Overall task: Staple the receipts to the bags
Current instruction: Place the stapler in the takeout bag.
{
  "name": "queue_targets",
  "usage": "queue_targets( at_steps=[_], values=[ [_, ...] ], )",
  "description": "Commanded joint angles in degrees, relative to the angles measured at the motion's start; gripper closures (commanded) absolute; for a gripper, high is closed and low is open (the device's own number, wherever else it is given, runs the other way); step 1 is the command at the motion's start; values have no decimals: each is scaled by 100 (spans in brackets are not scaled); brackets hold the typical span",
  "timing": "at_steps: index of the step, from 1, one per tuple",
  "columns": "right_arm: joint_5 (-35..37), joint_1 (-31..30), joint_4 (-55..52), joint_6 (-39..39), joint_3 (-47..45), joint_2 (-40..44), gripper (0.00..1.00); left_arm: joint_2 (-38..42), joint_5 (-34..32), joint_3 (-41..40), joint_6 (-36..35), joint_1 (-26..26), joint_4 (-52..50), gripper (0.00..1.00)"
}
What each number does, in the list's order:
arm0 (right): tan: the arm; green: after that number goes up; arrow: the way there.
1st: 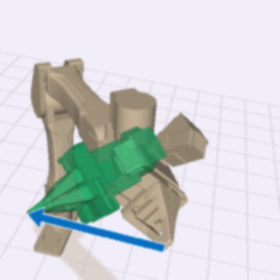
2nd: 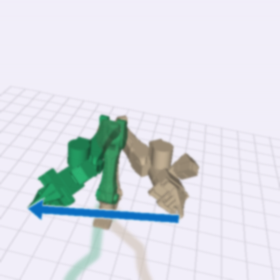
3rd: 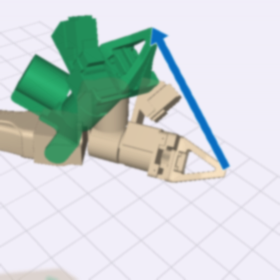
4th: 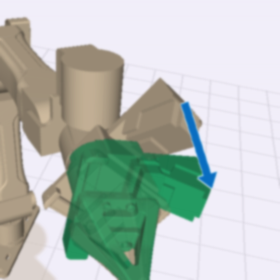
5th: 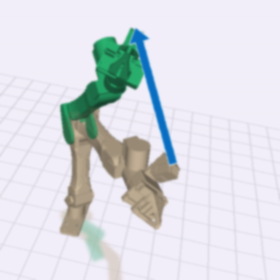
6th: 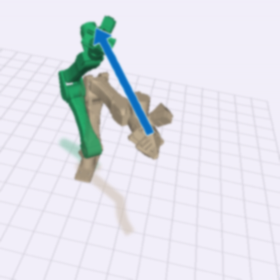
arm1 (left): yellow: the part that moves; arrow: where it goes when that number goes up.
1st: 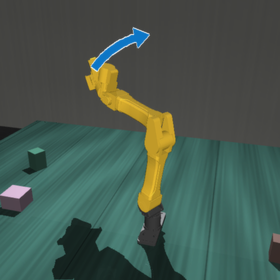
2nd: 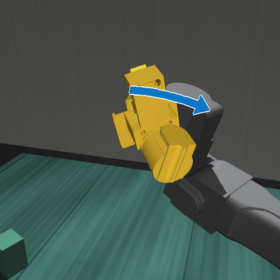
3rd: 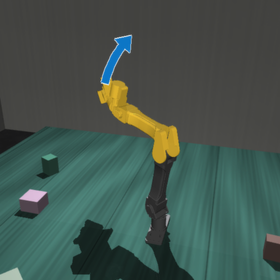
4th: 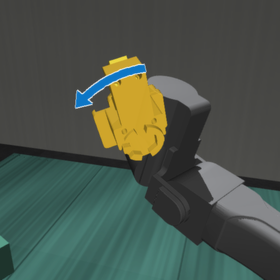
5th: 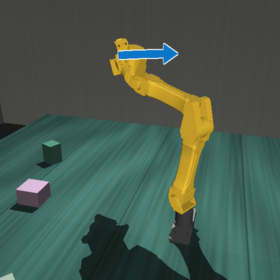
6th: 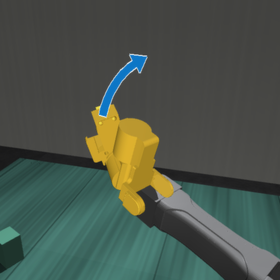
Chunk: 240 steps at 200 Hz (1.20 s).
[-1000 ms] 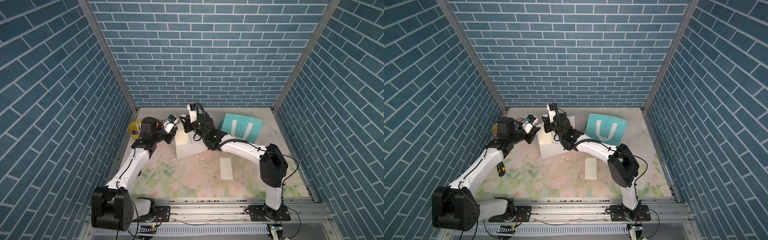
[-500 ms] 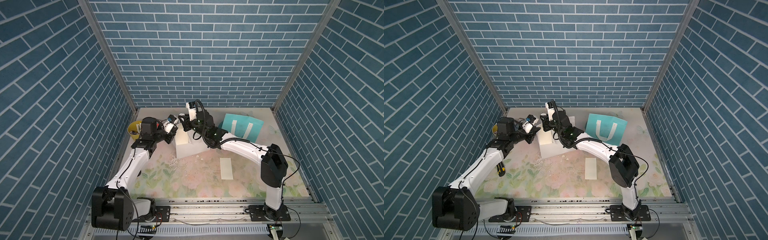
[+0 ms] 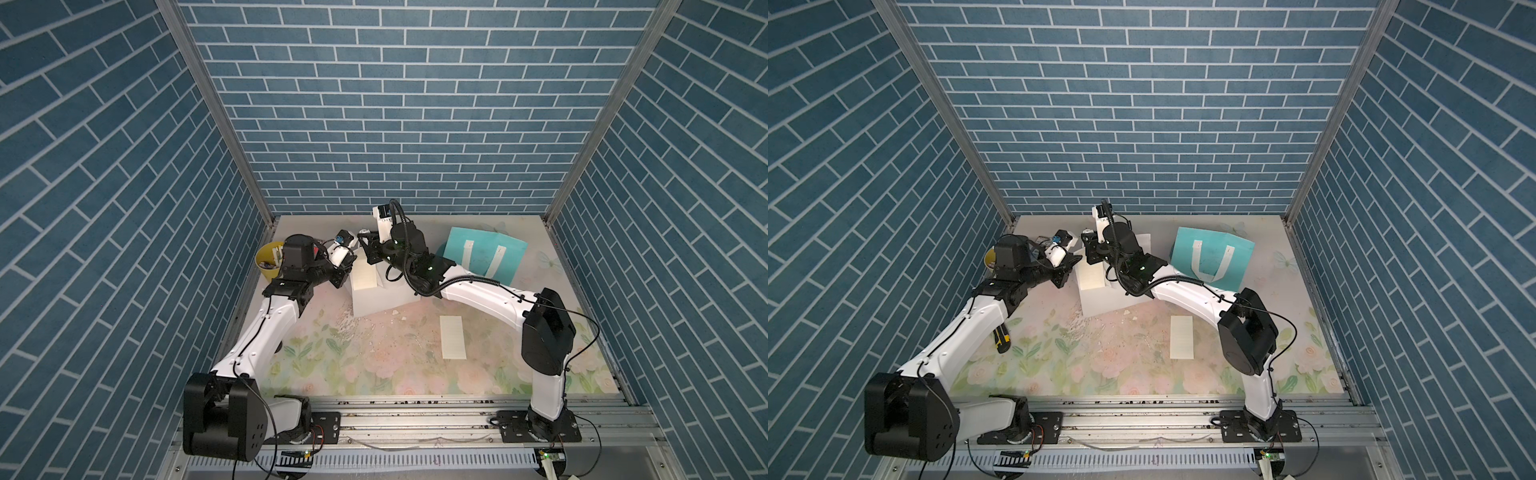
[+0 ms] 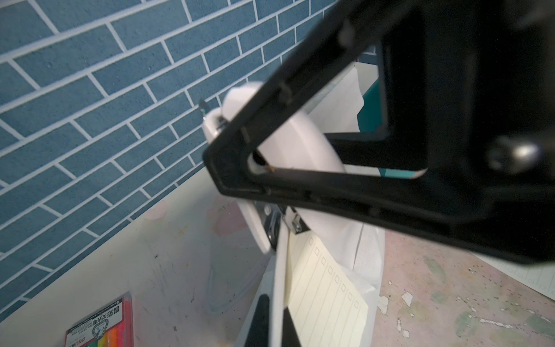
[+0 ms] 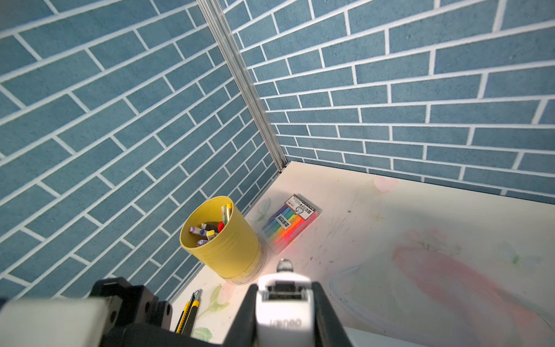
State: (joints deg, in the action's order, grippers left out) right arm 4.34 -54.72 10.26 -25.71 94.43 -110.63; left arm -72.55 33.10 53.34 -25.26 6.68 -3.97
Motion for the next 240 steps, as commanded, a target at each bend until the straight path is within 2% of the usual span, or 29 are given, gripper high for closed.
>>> queue_targets(
  at_steps=[1, 26, 63, 177, 200, 221, 240],
  values=[
    [106, -119, -356, -171, 181, 7, 96, -80, -67, 54, -22, -4, 91, 100],
    [125, -160, -469, -193, 176, 6, 93, -88, -71, 54, -23, -9, 89, 100],
    [133, -180, -509, -258, 137, 19, 76, -97, -67, 62, -15, -9, 72, 100],
    [171, -129, -478, -184, 46, 135, 60, -111, -31, 54, -24, -9, 80, 100],
    [203, 48, -524, 50, -61, 392, 54, -121, -23, 54, -31, -9, 80, 100],
    [-299, 385, -458, 446, -354, 823, 48, -136, 20, 54, -32, -9, 89, 100],
    [-1266, 742, -571, 966, -524, 1163, 40, -157, 60, 54, -32, -9, 89, 100]
  ],
)
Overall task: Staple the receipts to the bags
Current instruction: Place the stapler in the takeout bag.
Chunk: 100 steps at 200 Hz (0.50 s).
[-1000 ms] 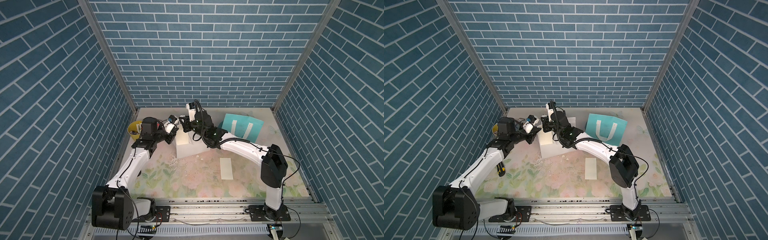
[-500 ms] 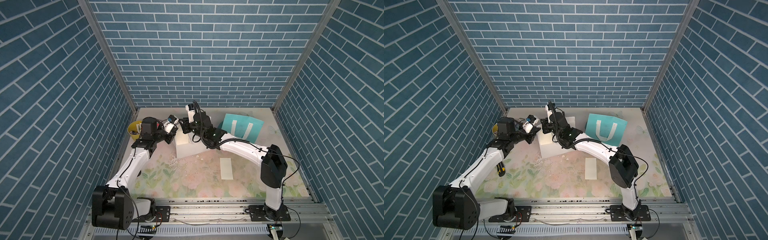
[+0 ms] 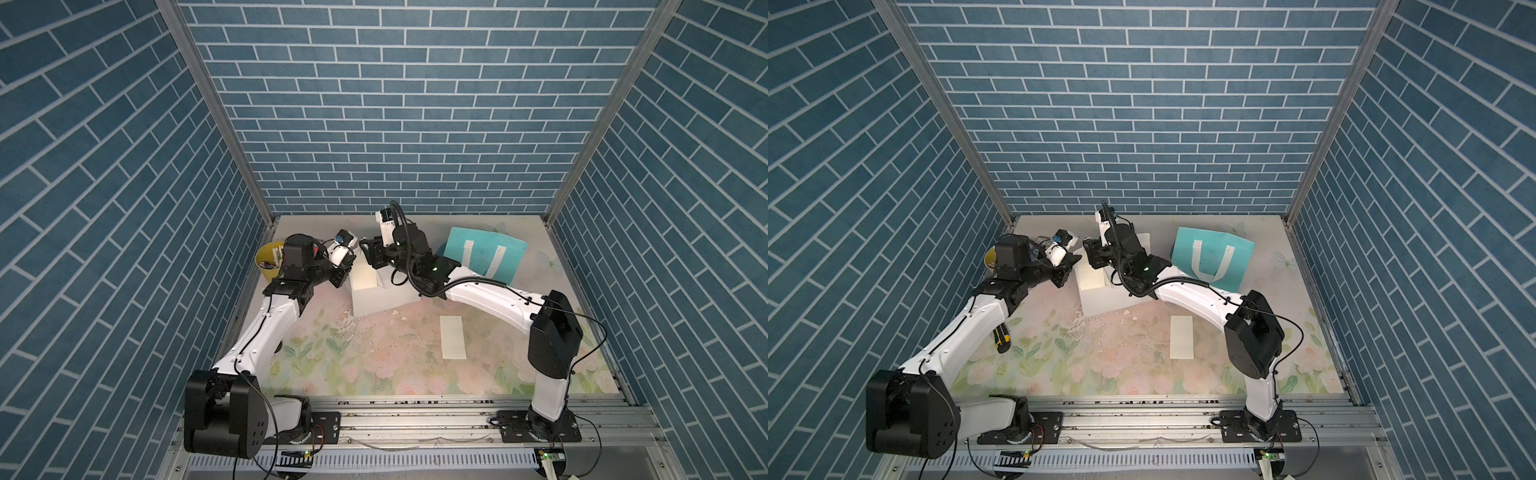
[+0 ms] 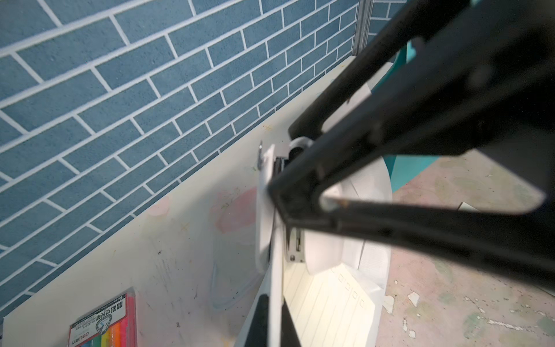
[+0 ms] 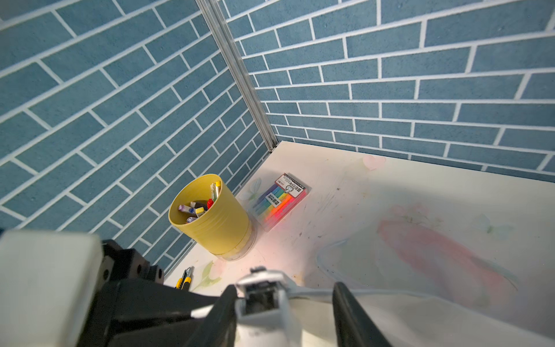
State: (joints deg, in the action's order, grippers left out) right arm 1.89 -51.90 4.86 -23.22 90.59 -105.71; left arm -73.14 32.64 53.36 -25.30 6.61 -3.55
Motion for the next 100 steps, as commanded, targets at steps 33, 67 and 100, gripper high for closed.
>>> queue_targets(
  at_steps=[33, 67, 100],
  values=[
    [-3250, 1265, -1438, 2373, 356, 834, 33, -53, 180, 69, -98, -2, 5, 100],
    [-5024, 1809, -5267, 4889, 2918, -248, 26, 12, 293, 154, -281, -2, -199, 100],
    [-5749, 1832, -7118, 6159, 5045, -1368, 24, 72, 368, 233, -409, 15, -320, 100]
  ],
)
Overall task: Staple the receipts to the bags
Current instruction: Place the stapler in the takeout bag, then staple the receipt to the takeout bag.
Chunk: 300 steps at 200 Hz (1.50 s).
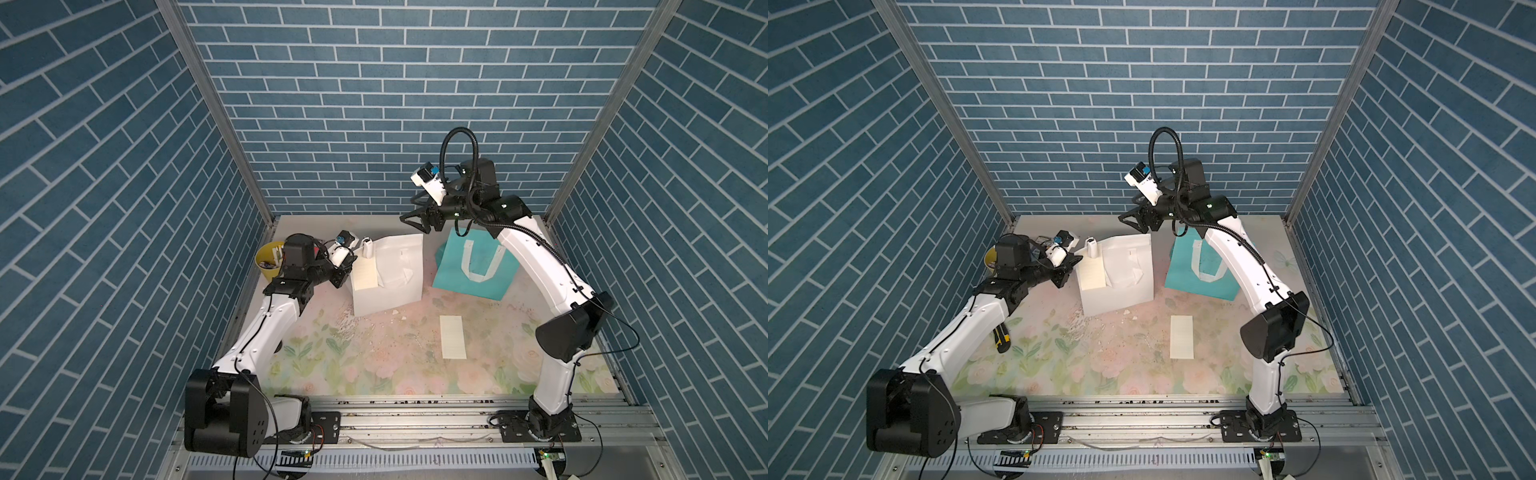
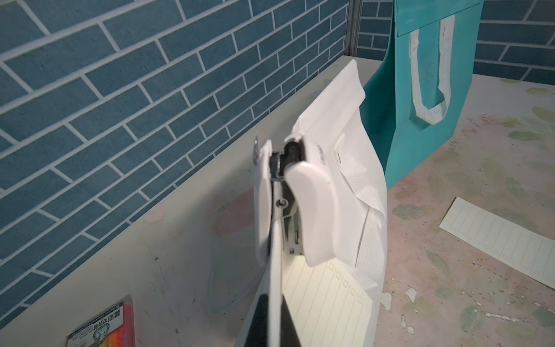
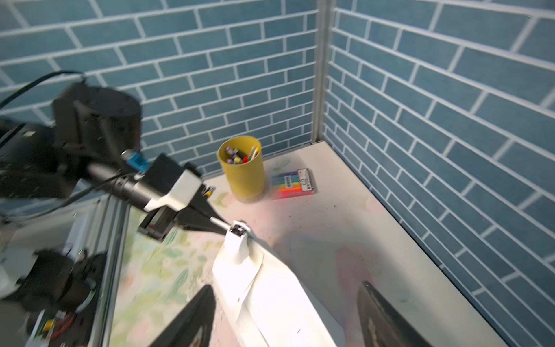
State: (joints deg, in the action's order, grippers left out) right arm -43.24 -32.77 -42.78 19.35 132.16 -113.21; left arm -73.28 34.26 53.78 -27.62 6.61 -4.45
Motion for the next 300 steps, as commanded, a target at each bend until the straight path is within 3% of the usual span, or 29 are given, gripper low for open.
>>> queue_targets(
  at_steps=[1, 50, 123, 169, 300],
  values=[
    [-1268, -80, -2373, 1934, 907, -634, 24, 85, 205, 193, -180, 15, -235, 100],
    [-2422, -169, -2464, 2704, 903, -971, 25, 29, 283, 428, -736, 194, -742, 100],
    [-1593, -490, -1489, 2930, 495, -1204, 26, -92, 463, 510, -1262, 440, -1099, 100],
    [-1656, -463, -1372, 3450, 575, -1587, 26, -195, 450, 599, -1457, 486, -1286, 100],
    [-1927, -388, -1108, 3391, 723, -1848, 26, -225, 388, 581, -1570, 499, -1331, 100]
  ],
)
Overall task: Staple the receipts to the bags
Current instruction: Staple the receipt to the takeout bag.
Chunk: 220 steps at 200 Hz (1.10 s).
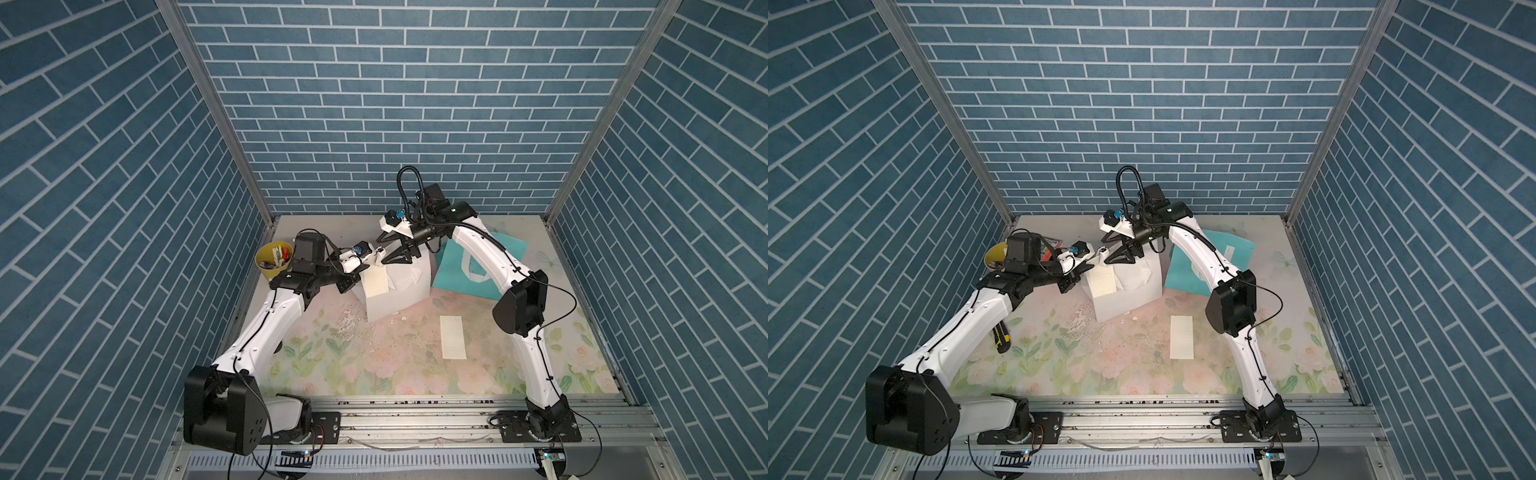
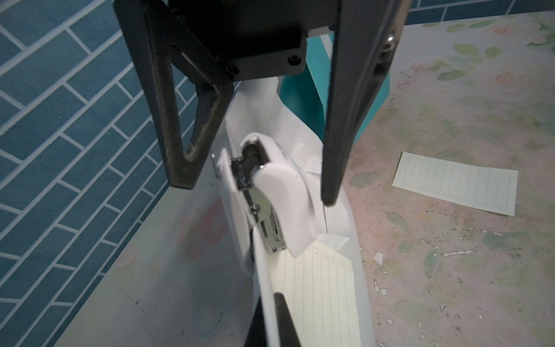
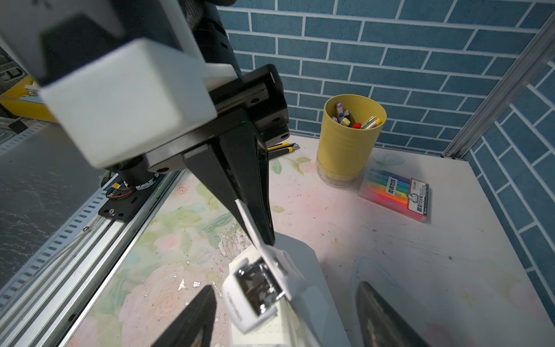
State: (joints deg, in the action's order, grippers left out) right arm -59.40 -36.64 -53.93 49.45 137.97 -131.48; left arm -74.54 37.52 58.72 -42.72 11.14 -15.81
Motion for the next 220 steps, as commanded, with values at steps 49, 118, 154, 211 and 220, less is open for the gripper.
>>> queue_targets(
  at_steps=[49, 118, 154, 211, 220],
  values=[
    [-419, -143, -63, 416, 98, -177, 28, -181, 29, 200, -78, 81, -245, 100],
    [133, -205, -517, 691, 107, -194, 40, -245, 10, 297, -149, 90, -299, 100],
    [537, -273, -697, 908, 90, -166, 65, -312, 20, 357, -167, 90, -317, 100],
    [157, -267, -562, 888, 32, -39, 100, -345, 22, 413, -196, 90, -351, 100],
    [234, -243, -90, 329, -125, 96, 99, -318, -14, 395, -200, 90, -344, 100]
  ],
)
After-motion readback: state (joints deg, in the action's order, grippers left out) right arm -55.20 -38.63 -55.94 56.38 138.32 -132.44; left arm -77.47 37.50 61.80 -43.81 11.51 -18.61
